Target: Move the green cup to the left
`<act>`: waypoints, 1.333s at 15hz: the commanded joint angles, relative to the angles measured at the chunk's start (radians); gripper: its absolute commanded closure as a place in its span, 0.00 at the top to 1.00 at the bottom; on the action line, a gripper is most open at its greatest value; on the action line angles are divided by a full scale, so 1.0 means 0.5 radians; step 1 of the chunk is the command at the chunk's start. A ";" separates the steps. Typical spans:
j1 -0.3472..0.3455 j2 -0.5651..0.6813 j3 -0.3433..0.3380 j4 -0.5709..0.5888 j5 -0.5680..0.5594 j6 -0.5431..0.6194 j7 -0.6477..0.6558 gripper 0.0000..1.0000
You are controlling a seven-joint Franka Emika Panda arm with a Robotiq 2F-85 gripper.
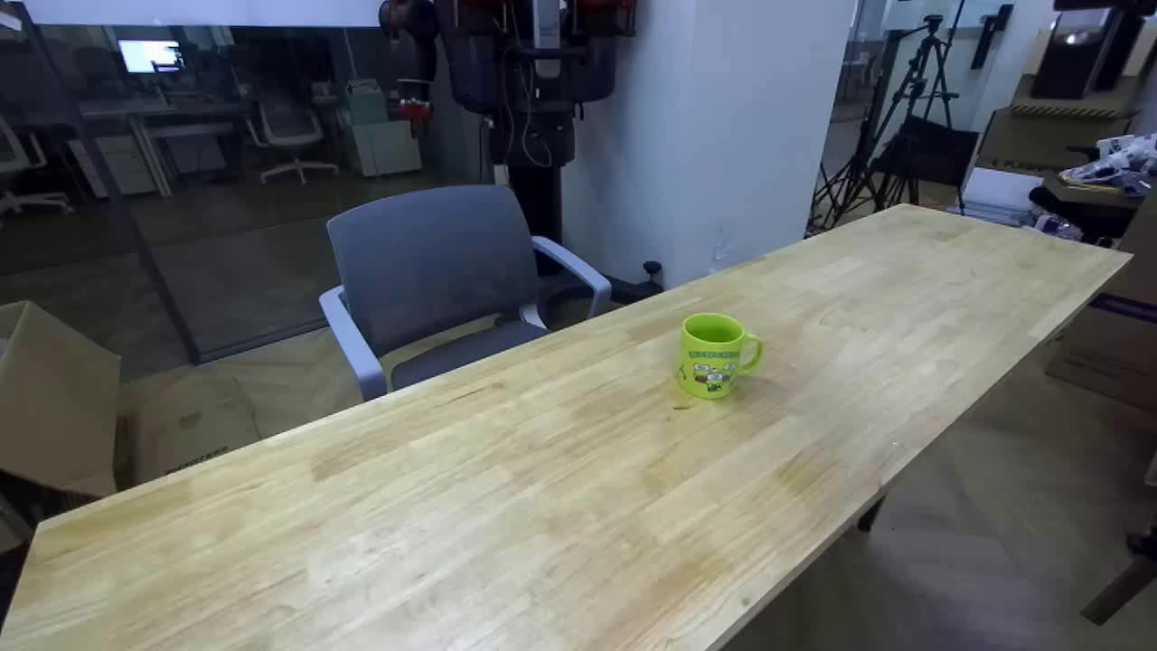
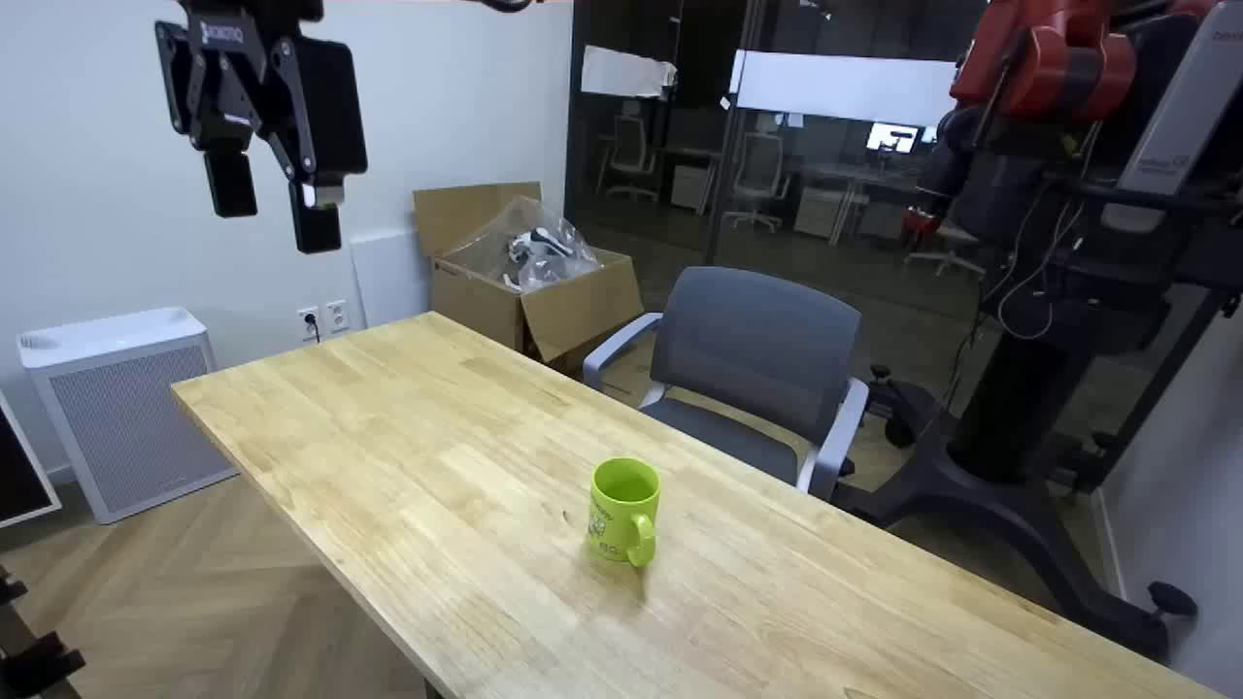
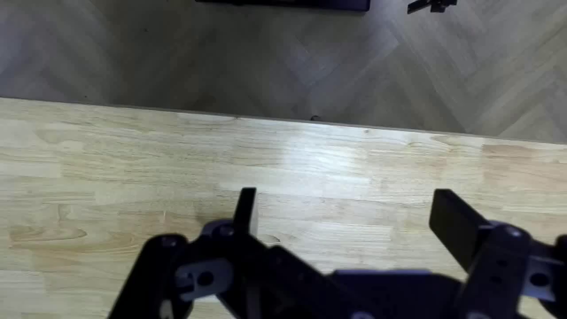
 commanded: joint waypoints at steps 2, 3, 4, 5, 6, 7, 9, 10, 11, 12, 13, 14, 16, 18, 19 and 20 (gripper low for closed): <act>0.015 0.001 -0.012 0.004 -0.007 -0.004 0.007 1.00; 0.015 0.001 -0.012 0.004 -0.007 -0.004 0.007 1.00; 0.015 0.001 -0.012 0.004 -0.007 -0.004 0.007 1.00; 0.015 0.001 -0.012 0.004 -0.007 -0.004 0.007 1.00; 0.015 0.001 -0.012 0.004 -0.007 -0.004 0.007 1.00; 0.015 0.001 -0.012 0.004 -0.007 -0.004 0.007 1.00; 0.015 0.001 -0.012 0.004 -0.007 -0.004 0.007 1.00; 0.015 0.001 -0.012 0.004 -0.007 -0.004 0.007 1.00; 0.015 0.001 -0.012 0.004 -0.007 -0.004 0.007 1.00; 0.015 0.001 -0.012 0.004 -0.007 -0.004 0.007 1.00; 0.015 0.001 -0.012 0.004 -0.007 -0.004 0.007 1.00; 0.015 0.001 -0.012 0.004 -0.007 -0.004 0.007 1.00; 0.015 0.001 -0.012 0.004 -0.007 -0.004 0.007 1.00; 0.001 0.024 0.008 -0.026 -0.027 0.196 0.047 1.00; -0.011 0.088 0.007 -0.013 -0.051 0.296 0.044 1.00; -0.023 0.147 0.006 -0.012 -0.079 0.414 0.039 1.00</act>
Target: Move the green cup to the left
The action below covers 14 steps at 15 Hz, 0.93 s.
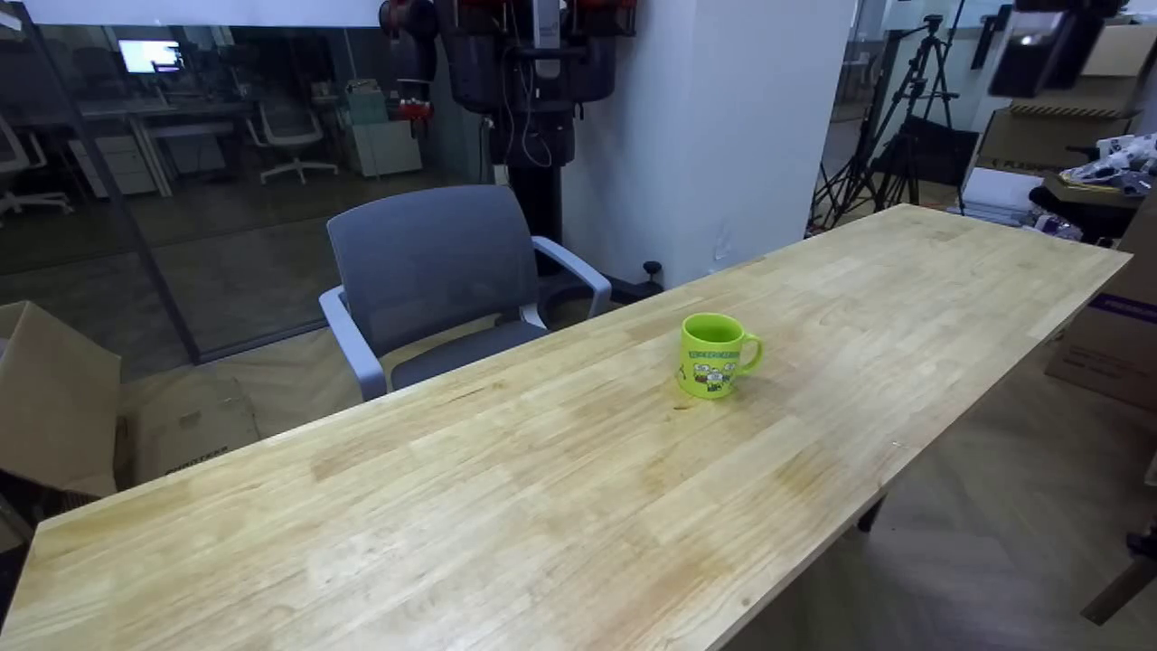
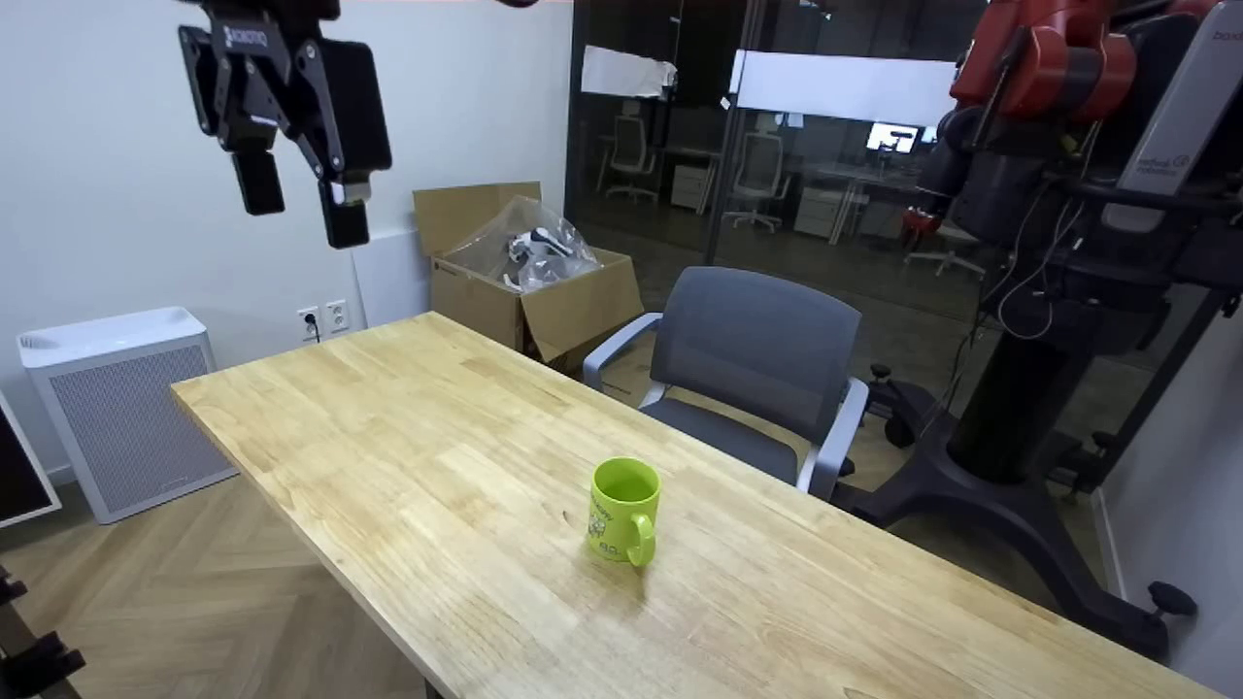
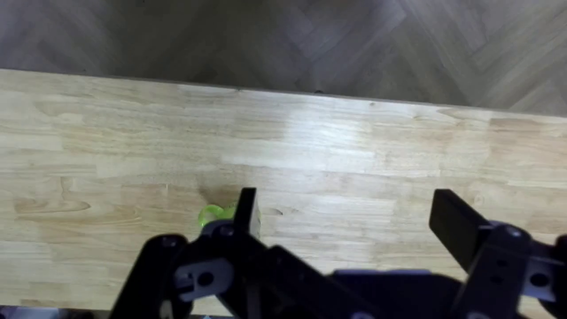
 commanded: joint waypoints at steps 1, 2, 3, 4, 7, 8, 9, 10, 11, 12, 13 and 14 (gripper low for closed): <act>-0.038 0.229 -0.002 0.032 -0.116 0.345 0.020 1.00; -0.050 0.327 -0.013 0.054 -0.159 0.441 -0.006 1.00; -0.057 0.435 -0.035 0.074 -0.197 0.549 -0.052 1.00; -0.057 0.527 -0.059 0.092 -0.219 0.637 -0.101 1.00; -0.021 0.812 -0.155 0.171 -0.195 0.832 -0.409 1.00; -0.024 0.901 -0.168 0.205 -0.207 0.875 -0.513 1.00; -0.028 0.984 -0.178 0.242 -0.207 0.907 -0.603 1.00; -0.047 1.067 -0.171 0.295 -0.252 0.906 -0.628 1.00; -0.063 1.116 -0.165 0.336 -0.301 0.876 -0.638 1.00; -0.057 0.976 -0.157 0.190 -0.237 0.912 -0.585 1.00; -0.065 1.045 -0.155 0.234 -0.261 0.912 -0.603 1.00; -0.068 1.091 -0.153 0.269 -0.270 0.911 -0.611 1.00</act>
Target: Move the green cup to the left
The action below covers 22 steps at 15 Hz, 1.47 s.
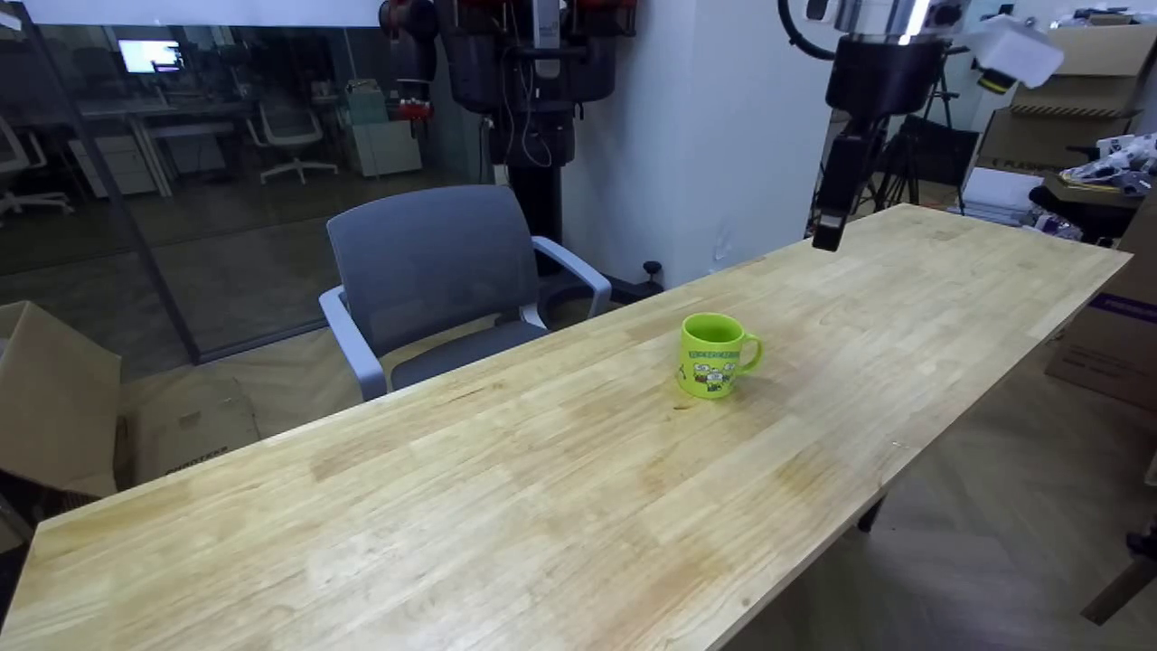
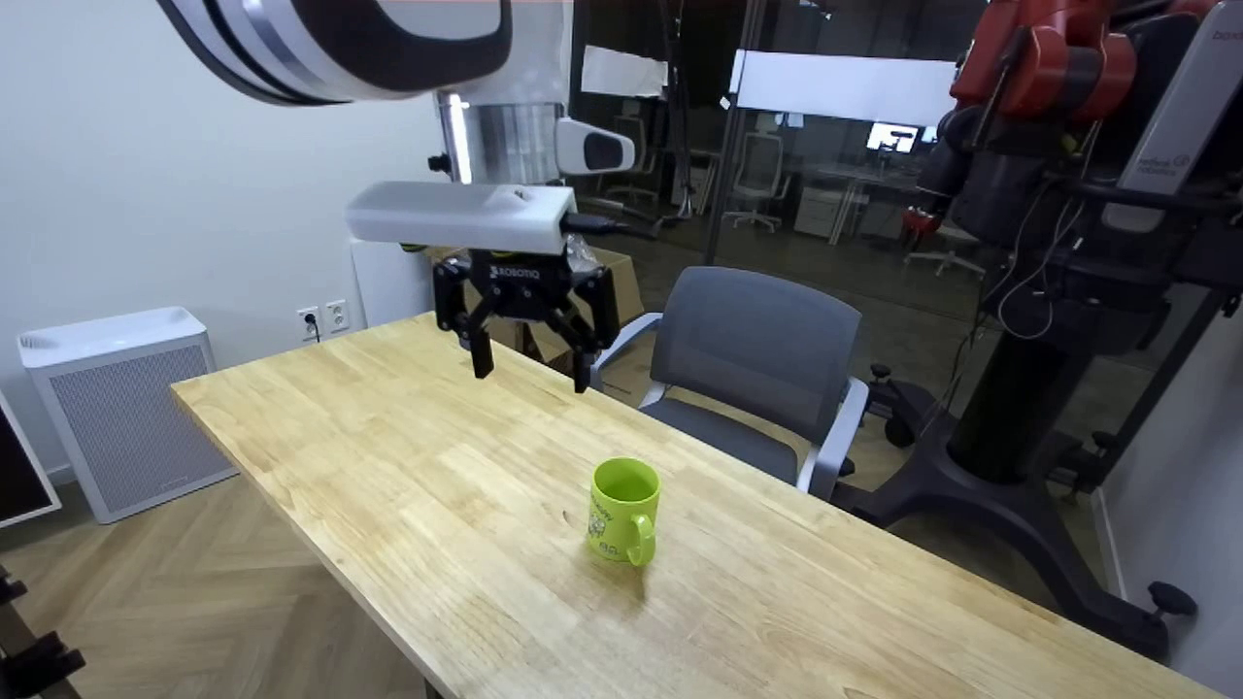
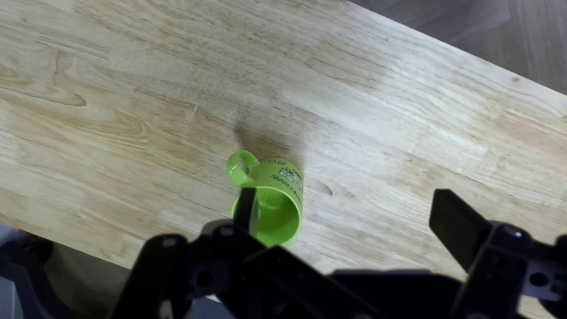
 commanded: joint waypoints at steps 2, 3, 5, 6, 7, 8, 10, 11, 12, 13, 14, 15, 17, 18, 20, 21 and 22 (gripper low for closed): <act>-0.009 0.030 0.010 0.032 0.000 -0.008 -0.014 1.00; -0.009 0.030 0.010 0.037 0.000 -0.009 -0.018 1.00; -0.020 0.165 -0.004 0.140 0.082 0.070 -0.042 1.00; -0.026 0.233 -0.007 0.189 0.131 0.101 -0.077 1.00; -0.035 0.308 -0.006 0.243 0.171 0.123 -0.123 1.00; -0.047 0.378 0.000 0.290 0.207 0.155 -0.195 1.00; -0.095 0.546 0.039 0.420 0.338 0.153 -0.446 1.00; -0.131 0.625 0.073 0.491 0.422 0.117 -0.568 1.00; -0.162 0.701 0.100 0.559 0.454 0.086 -0.639 1.00; -0.190 0.770 0.122 0.625 0.467 0.051 -0.705 1.00; -0.206 0.847 0.139 0.700 0.444 0.004 -0.740 1.00; -0.215 0.913 0.152 0.768 0.406 -0.052 -0.758 1.00; -0.215 0.838 0.151 0.640 0.365 0.011 -0.694 1.00; -0.219 0.886 0.158 0.677 0.357 0.000 -0.693 1.00; -0.222 0.900 0.163 0.671 0.356 0.015 -0.693 1.00; -0.223 0.894 0.163 0.670 0.357 0.015 -0.693 1.00; -0.209 0.916 0.158 0.683 0.343 0.039 -0.658 1.00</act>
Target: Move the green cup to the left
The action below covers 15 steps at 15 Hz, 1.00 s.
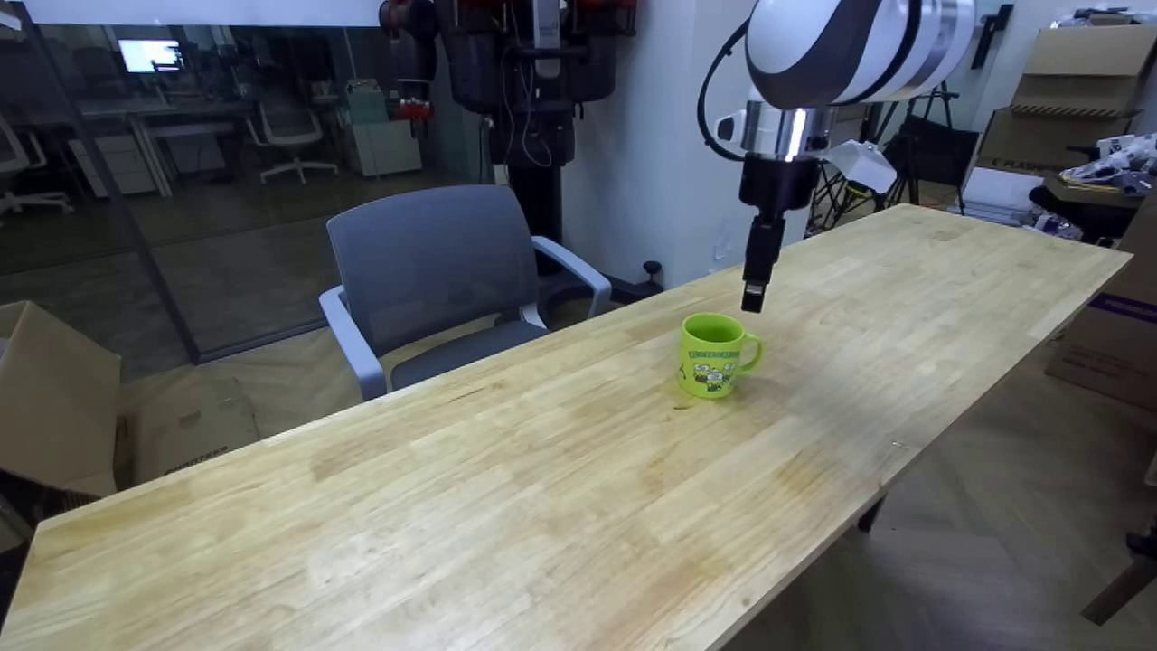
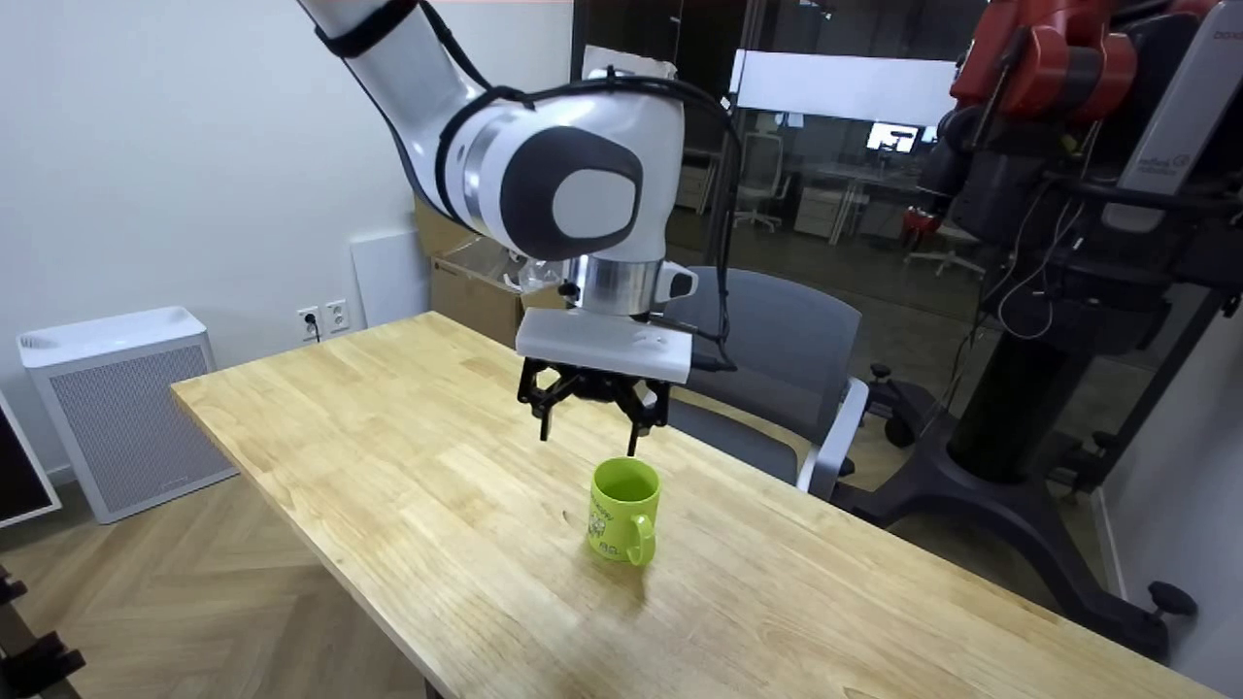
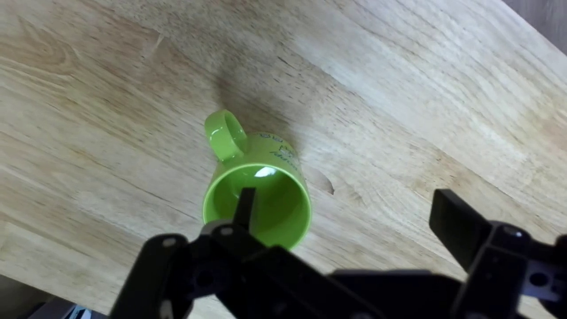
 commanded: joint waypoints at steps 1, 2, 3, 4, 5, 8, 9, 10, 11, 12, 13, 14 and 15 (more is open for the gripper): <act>-0.010 0.048 0.034 0.026 -0.043 0.055 0.074 1.00; -0.011 0.079 0.048 0.042 -0.032 0.090 0.067 1.00; -0.008 0.113 0.060 0.061 -0.031 0.124 0.070 1.00; -0.004 0.157 0.069 0.091 -0.042 0.133 0.075 1.00; -0.001 0.194 0.077 0.116 -0.054 0.143 0.077 1.00; 0.012 0.311 0.087 0.207 -0.125 0.114 0.076 1.00; 0.020 0.349 0.080 0.243 -0.169 0.090 0.073 1.00; 0.025 0.385 0.073 0.279 -0.214 0.069 0.067 1.00; 0.027 0.419 0.067 0.315 -0.261 0.045 0.058 1.00; 0.028 0.449 0.062 0.349 -0.301 0.021 0.058 1.00; 0.024 0.482 0.063 0.387 -0.332 -0.009 0.051 1.00; 0.023 0.510 0.065 0.422 -0.361 -0.038 0.044 1.00; 0.024 0.540 0.065 0.456 -0.385 -0.064 0.042 1.00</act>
